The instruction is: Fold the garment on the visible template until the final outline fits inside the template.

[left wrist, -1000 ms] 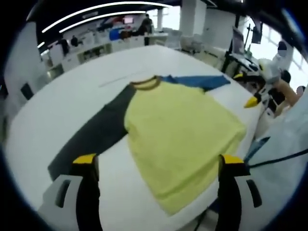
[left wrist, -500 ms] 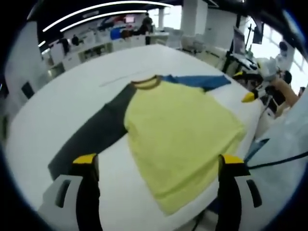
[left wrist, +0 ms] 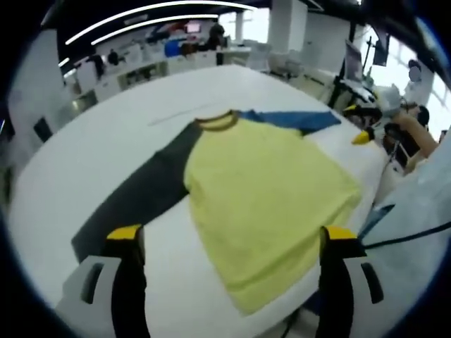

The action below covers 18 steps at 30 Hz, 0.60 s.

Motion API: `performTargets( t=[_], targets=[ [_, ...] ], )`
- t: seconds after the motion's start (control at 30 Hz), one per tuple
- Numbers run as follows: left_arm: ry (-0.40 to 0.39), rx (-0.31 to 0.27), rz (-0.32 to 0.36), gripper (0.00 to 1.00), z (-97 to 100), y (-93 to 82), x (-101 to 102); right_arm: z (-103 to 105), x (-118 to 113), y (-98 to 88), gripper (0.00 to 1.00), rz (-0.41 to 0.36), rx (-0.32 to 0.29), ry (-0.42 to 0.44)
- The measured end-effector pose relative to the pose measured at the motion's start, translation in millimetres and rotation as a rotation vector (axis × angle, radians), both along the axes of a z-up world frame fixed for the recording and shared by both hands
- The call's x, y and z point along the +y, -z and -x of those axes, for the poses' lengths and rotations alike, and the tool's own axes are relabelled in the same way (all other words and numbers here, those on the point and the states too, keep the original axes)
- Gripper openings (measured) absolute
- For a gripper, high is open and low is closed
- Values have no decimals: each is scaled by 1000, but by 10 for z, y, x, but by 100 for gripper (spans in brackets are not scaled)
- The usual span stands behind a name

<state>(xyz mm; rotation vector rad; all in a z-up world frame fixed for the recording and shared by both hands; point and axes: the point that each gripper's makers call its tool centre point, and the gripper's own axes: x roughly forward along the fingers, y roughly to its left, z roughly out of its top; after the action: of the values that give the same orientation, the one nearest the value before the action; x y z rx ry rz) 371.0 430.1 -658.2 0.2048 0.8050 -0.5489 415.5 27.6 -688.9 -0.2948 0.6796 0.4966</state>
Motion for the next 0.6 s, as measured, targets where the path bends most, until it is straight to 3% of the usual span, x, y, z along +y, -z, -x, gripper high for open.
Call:
performTargets(
  t=[0.6],
  targets=[
    [6,14,1,99,11,19,6,-195,-496,159,100,-33,20,124]
  ],
)
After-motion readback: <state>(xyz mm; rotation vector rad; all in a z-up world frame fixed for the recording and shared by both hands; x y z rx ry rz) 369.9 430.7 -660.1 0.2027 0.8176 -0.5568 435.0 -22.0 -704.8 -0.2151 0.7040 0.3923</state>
